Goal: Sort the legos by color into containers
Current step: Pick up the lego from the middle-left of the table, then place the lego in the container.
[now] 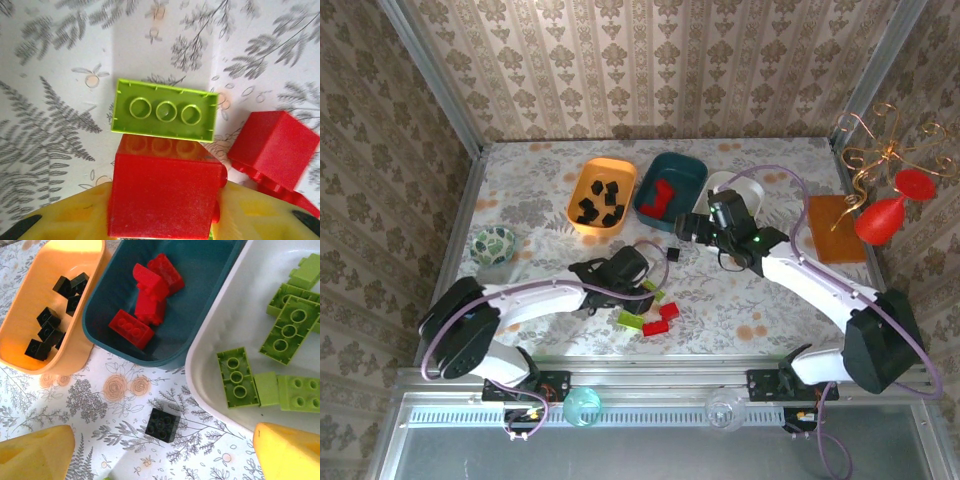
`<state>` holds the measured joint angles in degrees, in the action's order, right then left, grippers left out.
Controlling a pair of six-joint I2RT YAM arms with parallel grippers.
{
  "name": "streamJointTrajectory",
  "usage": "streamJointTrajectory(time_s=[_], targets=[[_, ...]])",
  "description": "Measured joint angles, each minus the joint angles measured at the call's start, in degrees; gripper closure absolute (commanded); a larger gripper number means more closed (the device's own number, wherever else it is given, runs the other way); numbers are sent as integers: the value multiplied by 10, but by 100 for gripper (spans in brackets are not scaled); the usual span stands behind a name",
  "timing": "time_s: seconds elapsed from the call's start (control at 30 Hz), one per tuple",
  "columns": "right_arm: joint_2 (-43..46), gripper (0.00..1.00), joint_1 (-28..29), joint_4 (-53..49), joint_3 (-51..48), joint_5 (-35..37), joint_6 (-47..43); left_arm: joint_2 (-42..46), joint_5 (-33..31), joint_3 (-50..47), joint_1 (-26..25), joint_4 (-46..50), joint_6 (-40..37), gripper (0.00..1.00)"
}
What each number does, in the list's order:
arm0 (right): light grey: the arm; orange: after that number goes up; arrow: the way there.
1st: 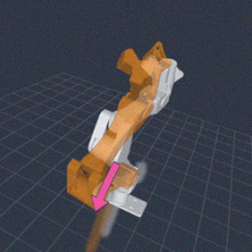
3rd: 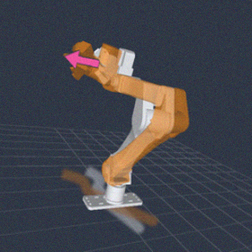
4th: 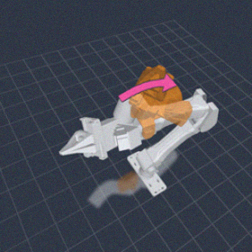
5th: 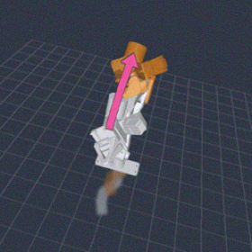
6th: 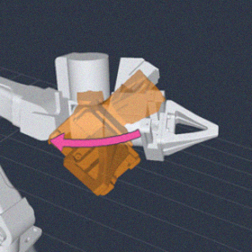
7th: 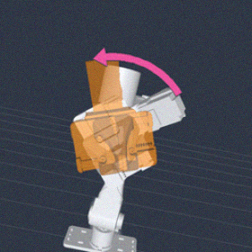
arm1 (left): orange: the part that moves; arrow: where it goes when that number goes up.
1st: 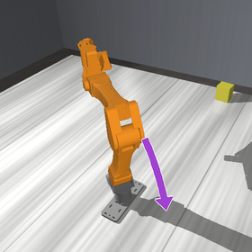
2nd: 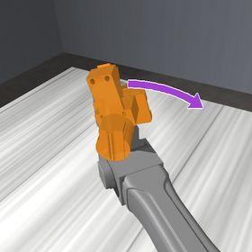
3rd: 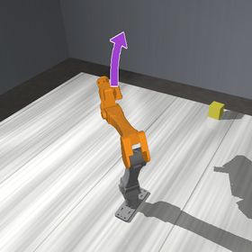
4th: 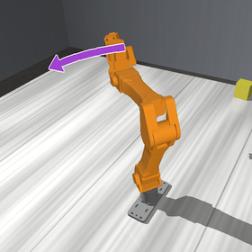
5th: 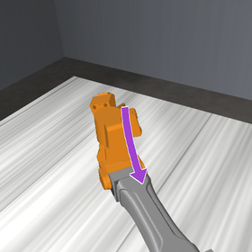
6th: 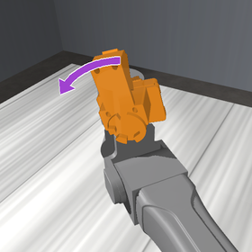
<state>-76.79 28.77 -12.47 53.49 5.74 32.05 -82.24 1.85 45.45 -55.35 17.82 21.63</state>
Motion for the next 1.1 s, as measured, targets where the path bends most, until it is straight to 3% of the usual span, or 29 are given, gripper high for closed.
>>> streamJointTrajectory(time_s=[0.27, 0.67, 0.87, 1.1], targets=[[34, 6, -9, 1, -31, 0, 10, 0, -3, 115, 94, -6, -8, 56], [74, 6, -9, -6, -73, -2, 12, -269, -3, 410, 162, -6, -52, 56], [94, 6, -9, -10, -86, -16, 12, -340, -1, 460, 177, 21, -58, 26], [93, 6, -4, -14, -94, -33, 11, -311, 23, 467, 178, 21, -45, 16]])
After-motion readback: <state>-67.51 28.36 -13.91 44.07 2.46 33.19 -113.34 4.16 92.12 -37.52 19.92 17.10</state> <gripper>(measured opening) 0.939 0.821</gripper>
